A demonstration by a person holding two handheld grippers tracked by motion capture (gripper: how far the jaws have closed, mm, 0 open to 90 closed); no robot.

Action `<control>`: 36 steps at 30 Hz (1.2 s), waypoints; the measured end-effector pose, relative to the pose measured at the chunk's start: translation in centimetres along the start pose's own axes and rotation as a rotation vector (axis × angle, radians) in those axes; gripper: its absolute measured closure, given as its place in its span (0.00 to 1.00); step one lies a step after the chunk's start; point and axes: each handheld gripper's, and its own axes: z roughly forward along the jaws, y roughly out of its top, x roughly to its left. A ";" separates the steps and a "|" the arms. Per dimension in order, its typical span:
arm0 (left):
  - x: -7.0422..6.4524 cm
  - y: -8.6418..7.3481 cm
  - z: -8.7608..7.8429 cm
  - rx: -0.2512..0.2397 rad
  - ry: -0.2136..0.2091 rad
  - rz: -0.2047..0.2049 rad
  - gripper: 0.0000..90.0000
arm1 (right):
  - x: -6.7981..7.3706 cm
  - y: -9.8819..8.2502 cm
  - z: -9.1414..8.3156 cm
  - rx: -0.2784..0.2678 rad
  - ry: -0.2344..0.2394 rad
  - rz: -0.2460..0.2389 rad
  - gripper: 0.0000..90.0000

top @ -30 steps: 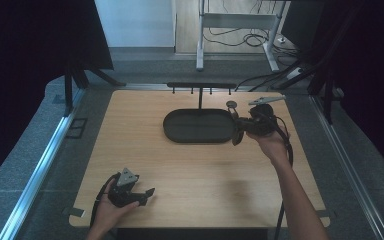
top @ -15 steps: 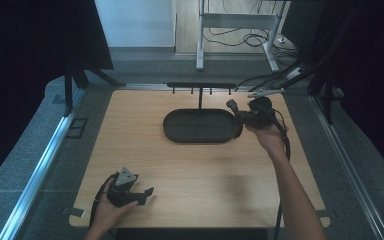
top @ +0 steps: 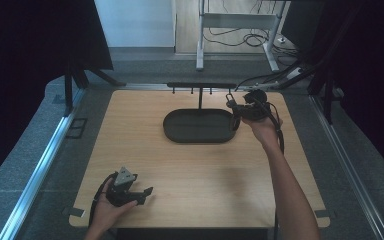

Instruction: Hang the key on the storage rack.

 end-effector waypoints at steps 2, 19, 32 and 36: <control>0.0 0.0 0.0 -0.001 -0.001 0.000 0.24 | -0.1 0.1 0.3 -0.003 -0.004 0.010 0.90; 0.0 0.0 0.1 0.007 -0.001 0.003 0.24 | -0.7 0.3 2.7 -0.001 -0.060 0.030 0.90; -0.1 -0.1 0.2 0.009 -0.003 0.005 0.24 | -1.2 0.0 3.8 -0.020 -0.087 0.069 0.90; -0.1 -0.1 0.2 0.008 -0.004 0.005 0.24 | -1.2 -0.2 4.3 -0.009 -0.100 0.072 0.90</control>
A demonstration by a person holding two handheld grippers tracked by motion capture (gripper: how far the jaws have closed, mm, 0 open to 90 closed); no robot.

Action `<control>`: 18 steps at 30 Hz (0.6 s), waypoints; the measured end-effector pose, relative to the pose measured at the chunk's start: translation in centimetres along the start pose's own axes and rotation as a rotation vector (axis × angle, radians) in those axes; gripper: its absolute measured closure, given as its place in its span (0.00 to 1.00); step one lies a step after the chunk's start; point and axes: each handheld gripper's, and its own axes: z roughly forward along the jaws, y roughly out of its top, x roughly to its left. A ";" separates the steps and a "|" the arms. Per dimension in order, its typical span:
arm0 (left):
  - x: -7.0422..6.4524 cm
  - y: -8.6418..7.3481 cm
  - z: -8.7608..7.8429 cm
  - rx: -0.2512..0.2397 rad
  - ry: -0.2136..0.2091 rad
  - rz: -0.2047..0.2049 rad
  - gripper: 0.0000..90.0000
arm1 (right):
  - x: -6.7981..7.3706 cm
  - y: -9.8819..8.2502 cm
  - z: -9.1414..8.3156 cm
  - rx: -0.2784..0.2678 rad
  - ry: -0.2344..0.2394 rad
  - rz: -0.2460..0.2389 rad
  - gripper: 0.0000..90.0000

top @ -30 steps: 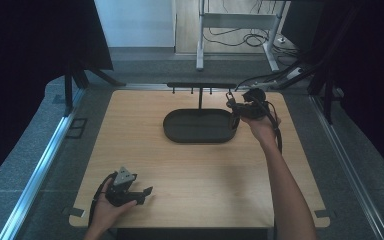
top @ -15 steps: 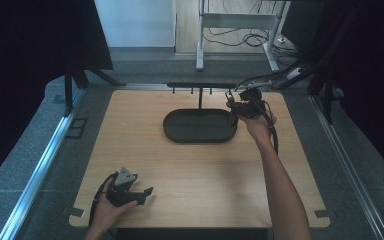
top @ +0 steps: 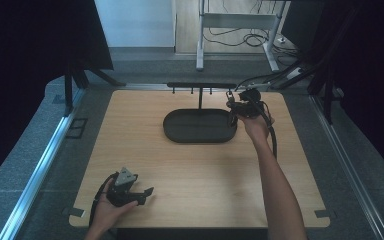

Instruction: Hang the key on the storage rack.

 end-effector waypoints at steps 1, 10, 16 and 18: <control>0.0 0.0 0.0 0.000 0.000 0.000 0.24 | 0.0 0.0 0.0 0.000 0.000 0.000 0.90; -0.1 0.0 0.1 0.002 -0.004 0.004 0.24 | -0.3 -0.1 1.0 -0.004 -0.018 0.025 0.90; -0.1 0.0 0.1 0.002 -0.004 0.004 0.24 | -0.2 -0.3 1.4 -0.009 -0.015 0.024 0.90; -0.2 0.0 0.1 0.002 -0.004 0.005 0.24 | -0.1 -0.3 1.6 -0.009 -0.017 0.023 0.90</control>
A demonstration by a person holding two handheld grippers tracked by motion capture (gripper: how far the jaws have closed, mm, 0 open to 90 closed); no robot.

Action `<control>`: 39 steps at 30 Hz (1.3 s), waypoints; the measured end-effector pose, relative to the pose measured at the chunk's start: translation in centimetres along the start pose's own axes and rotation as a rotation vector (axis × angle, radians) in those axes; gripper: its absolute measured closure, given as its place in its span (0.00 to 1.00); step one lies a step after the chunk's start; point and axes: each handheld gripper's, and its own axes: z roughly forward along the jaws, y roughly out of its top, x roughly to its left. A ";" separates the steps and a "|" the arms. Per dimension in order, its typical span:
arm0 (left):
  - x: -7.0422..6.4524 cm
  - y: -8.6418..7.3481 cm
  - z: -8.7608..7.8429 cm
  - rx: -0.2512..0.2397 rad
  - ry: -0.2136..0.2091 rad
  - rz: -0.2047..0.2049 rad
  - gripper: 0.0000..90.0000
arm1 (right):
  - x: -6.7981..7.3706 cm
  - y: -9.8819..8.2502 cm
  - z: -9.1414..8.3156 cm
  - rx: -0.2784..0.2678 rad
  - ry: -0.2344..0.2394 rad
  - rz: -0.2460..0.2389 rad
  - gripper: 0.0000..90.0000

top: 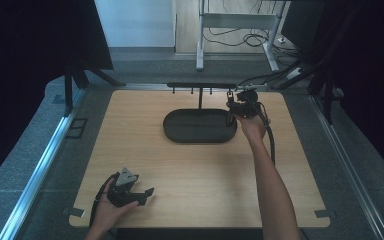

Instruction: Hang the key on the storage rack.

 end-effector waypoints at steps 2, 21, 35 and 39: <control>0.0 0.0 0.0 0.000 0.000 0.000 0.24 | 0.0 0.0 0.1 -0.004 -0.003 -0.001 0.90; 0.0 -0.1 0.2 0.004 -0.001 -0.002 0.24 | -0.2 -0.8 0.3 -0.026 -0.004 -0.014 0.80; -0.1 -0.1 0.3 0.008 -0.001 0.004 0.24 | 0.4 -1.6 -0.5 -0.047 0.024 -0.026 0.55; -0.2 -0.1 0.3 0.009 0.000 0.004 0.24 | 0.5 -2.1 -0.5 -0.046 0.028 -0.027 0.54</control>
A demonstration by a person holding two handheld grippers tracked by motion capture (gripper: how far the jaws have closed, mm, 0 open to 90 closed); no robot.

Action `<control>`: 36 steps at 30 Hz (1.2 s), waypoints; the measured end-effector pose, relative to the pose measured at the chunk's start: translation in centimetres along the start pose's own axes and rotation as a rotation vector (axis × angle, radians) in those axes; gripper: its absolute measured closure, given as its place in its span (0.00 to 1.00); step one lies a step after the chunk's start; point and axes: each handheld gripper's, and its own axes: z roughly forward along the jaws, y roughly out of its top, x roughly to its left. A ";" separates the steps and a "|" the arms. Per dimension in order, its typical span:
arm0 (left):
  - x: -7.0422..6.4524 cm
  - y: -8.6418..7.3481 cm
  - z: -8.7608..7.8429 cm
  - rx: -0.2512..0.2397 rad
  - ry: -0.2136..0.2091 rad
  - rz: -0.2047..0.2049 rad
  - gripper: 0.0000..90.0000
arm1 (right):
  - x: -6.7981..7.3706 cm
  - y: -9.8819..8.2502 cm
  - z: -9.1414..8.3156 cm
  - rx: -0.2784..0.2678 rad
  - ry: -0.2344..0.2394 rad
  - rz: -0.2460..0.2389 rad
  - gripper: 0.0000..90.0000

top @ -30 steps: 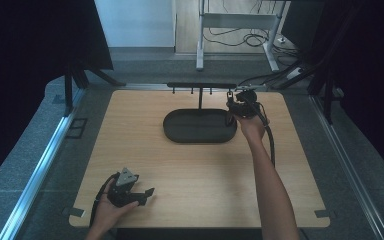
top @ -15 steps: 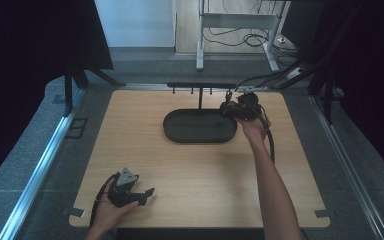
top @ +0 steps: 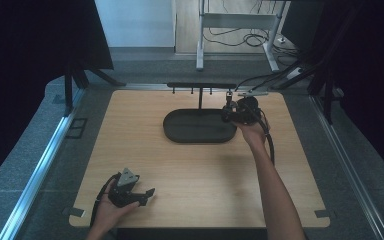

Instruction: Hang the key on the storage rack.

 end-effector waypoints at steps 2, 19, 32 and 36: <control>0.0 0.0 0.0 0.000 0.000 0.000 0.24 | 0.1 -0.2 -0.1 0.005 0.001 0.003 0.53; 0.0 0.0 0.0 0.000 0.001 0.000 0.24 | 1.4 -2.8 -2.9 -0.057 0.069 -0.042 0.53; -0.2 0.1 0.0 0.000 -0.001 0.006 0.24 | 2.3 -6.9 -6.8 -0.104 0.143 -0.038 0.53; -0.2 0.1 0.0 -0.001 0.000 0.009 0.24 | 2.3 -8.7 -7.7 -0.118 0.169 -0.031 0.53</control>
